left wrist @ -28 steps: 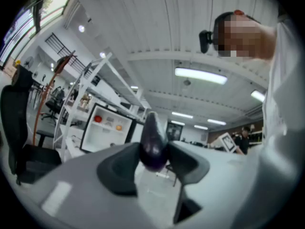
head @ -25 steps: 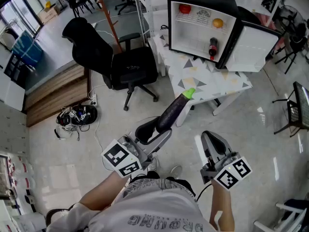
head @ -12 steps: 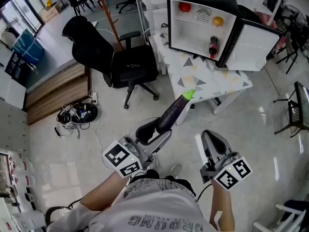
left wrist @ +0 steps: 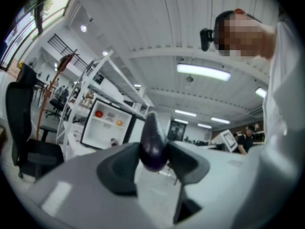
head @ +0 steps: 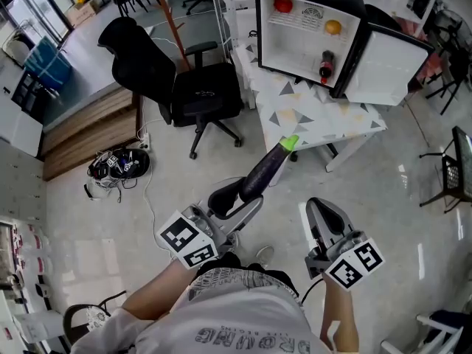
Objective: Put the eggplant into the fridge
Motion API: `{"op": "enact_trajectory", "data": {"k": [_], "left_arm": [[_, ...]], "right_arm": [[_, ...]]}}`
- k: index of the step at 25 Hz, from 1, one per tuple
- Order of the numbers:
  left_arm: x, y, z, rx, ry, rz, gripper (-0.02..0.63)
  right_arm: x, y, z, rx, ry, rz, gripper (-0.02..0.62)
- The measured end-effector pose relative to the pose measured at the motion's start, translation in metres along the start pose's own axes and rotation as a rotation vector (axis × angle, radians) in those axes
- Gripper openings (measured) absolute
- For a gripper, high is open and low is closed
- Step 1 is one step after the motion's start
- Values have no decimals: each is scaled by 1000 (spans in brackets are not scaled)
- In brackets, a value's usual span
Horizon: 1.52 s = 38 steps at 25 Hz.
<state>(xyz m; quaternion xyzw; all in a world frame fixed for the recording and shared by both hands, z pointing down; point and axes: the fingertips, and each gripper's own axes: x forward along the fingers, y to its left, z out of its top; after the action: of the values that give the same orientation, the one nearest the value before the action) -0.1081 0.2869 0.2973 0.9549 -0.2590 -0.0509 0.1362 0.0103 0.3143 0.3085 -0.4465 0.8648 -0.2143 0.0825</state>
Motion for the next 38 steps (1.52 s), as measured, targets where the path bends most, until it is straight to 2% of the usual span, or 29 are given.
{"op": "enact_trajectory", "data": {"k": [10, 16, 29, 38], "left_arm": [[10, -26, -2, 21, -12, 16, 196], [14, -27, 0, 26, -18, 28, 196], [33, 1, 0, 21, -28, 54, 196], [62, 41, 2, 6, -27, 54, 196]], "right_arm": [[-28, -13, 6, 6, -10, 18, 3], [-31, -17, 9, 4, -4, 31, 3], [-10, -42, 13, -1, 14, 32, 3], [22, -75, 20, 2, 30, 16, 3]]}}
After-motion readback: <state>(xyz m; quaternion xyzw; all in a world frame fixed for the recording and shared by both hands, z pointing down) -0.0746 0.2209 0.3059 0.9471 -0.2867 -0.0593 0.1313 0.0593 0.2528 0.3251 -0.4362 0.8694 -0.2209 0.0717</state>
